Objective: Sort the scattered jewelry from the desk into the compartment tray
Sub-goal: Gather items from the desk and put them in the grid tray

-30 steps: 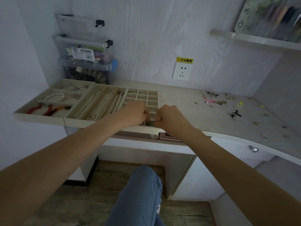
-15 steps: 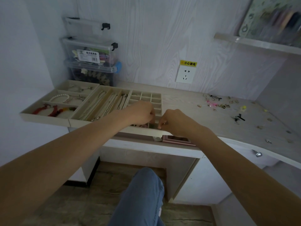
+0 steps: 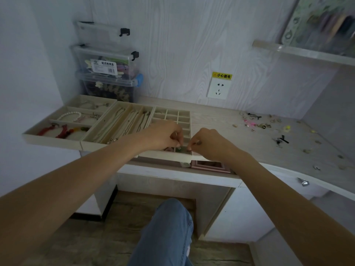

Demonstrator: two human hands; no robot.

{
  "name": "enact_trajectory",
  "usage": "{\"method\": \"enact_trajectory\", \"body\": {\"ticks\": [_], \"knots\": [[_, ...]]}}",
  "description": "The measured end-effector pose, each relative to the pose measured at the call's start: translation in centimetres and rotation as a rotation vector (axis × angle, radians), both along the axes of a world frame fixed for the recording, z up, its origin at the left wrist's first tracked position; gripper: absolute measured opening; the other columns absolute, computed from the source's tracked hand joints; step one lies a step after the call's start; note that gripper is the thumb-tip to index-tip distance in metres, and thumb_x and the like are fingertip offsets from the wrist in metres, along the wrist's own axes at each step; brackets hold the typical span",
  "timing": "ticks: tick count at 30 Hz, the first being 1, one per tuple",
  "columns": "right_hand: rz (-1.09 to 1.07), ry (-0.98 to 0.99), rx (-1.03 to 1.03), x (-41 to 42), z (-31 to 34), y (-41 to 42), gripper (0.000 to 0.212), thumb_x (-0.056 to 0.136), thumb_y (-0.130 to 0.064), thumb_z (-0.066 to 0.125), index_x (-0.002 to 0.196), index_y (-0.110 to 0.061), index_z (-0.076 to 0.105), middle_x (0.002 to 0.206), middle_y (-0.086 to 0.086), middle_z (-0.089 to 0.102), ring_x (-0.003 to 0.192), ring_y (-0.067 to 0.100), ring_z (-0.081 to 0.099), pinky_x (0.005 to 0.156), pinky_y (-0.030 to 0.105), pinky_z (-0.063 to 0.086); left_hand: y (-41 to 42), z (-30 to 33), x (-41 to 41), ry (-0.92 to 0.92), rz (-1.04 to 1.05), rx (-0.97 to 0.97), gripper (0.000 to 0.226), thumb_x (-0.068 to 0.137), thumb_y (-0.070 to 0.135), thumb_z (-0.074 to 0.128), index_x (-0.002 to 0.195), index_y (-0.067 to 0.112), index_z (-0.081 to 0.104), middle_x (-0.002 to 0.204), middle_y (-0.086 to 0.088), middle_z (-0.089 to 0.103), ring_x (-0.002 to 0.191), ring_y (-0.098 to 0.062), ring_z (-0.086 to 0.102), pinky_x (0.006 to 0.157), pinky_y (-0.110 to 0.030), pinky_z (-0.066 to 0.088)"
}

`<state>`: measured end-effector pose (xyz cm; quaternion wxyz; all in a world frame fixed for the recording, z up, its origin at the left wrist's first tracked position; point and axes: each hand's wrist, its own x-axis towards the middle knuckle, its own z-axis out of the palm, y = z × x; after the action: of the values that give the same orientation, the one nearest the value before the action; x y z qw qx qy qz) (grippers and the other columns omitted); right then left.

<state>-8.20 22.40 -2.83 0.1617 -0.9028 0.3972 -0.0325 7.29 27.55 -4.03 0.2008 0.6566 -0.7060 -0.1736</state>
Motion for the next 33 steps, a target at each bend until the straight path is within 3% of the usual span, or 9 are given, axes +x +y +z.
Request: {"method": "enact_trajectory", "body": {"ticks": [3,7,9,13,16,20,23,28,33], "knots": [[0.021,-0.024,-0.039,-0.1,0.2,-0.1,0.025,0.093,-0.012,0.050,0.103,-0.003,0.071,0.100,0.017,0.069,0.057,0.013,0.052,0.054,0.016,0.041,0.2,0.3,-0.1,-0.015,-0.049,0.018,0.013,0.086,0.011,0.062,0.085,0.022,0.068,0.080,0.015,0.060,0.077,-0.002,0.057,0.069,-0.015,0.041],[0.027,-0.060,-0.047,-0.2,0.3,-0.2,0.026,0.094,-0.012,0.049,0.106,-0.008,0.071,0.095,0.011,0.069,0.049,0.004,0.042,0.044,0.008,0.036,0.3,0.6,-0.1,-0.068,-0.065,0.031,0.023,0.089,0.011,0.056,0.081,0.027,0.070,0.082,0.018,0.057,0.076,0.003,0.053,0.070,-0.012,0.038],[0.028,-0.060,-0.051,-0.1,0.2,-0.2,0.026,0.094,-0.011,0.049,0.105,-0.008,0.072,0.098,0.013,0.070,0.051,0.006,0.046,0.047,0.009,0.037,0.2,0.3,0.1,-0.060,-0.020,-0.013,0.023,0.090,0.010,0.054,0.082,0.027,0.067,0.086,0.015,0.054,0.076,0.004,0.050,0.070,-0.012,0.036],[0.025,-0.053,-0.064,0.1,0.1,0.1,0.024,0.093,-0.012,0.051,0.104,-0.009,0.073,0.099,0.012,0.070,0.082,0.022,0.065,0.071,0.024,0.048,0.1,0.1,0.4,-0.088,0.013,-0.023,0.020,0.091,0.012,0.054,0.093,0.022,0.071,0.084,0.017,0.047,0.072,0.005,0.047,0.066,-0.009,0.033],[0.030,-0.046,-0.073,0.3,0.2,0.1,0.024,0.092,-0.010,0.051,0.102,-0.007,0.073,0.100,0.011,0.070,0.087,0.023,0.065,0.076,0.025,0.048,-0.1,0.2,0.0,-0.131,-0.023,0.051,0.021,0.091,0.016,0.054,0.098,0.017,0.073,0.078,0.013,0.050,0.075,-0.005,0.052,0.073,-0.019,0.039],[0.023,-0.051,-0.087,0.4,0.1,0.1,0.024,0.092,-0.010,0.051,0.102,-0.009,0.073,0.100,0.010,0.070,0.088,0.022,0.064,0.072,0.020,0.045,-1.0,-0.2,-0.2,-0.161,-0.040,0.142,0.027,0.084,0.020,0.054,0.060,0.010,0.062,0.067,-0.012,0.051,0.079,-0.034,0.057,0.075,-0.043,0.048],[0.018,-0.068,-0.097,0.3,0.0,-0.1,0.024,0.091,-0.009,0.052,0.100,-0.009,0.073,0.099,0.009,0.070,0.081,0.018,0.062,0.067,0.017,0.044,-1.4,0.0,-0.1,-0.144,-0.052,0.170,0.032,0.083,0.021,0.060,0.051,0.022,0.056,0.060,-0.008,0.056,0.073,-0.031,0.058,0.080,-0.043,0.048],[0.027,-0.064,-0.082,0.1,-0.1,-0.2,0.024,0.091,-0.010,0.053,0.103,-0.009,0.073,0.102,0.008,0.070,0.087,0.019,0.063,0.072,0.018,0.044,-1.4,0.3,-0.5,-0.139,-0.039,0.169,0.009,0.082,0.017,0.068,0.079,0.012,0.074,0.068,0.003,0.064,0.076,-0.018,0.063,0.078,-0.034,0.052],[0.049,-0.060,-0.022,0.4,-0.2,-0.2,0.018,0.084,-0.014,0.064,0.099,-0.012,0.075,0.098,0.007,0.071,0.082,0.017,0.062,0.069,0.017,0.041,-1.8,0.2,-1.4,-0.219,0.012,0.146,0.031,0.081,0.008,0.065,0.052,0.012,0.053,0.048,0.000,0.044,0.050,-0.014,0.046,0.057,-0.029,0.040]]}}
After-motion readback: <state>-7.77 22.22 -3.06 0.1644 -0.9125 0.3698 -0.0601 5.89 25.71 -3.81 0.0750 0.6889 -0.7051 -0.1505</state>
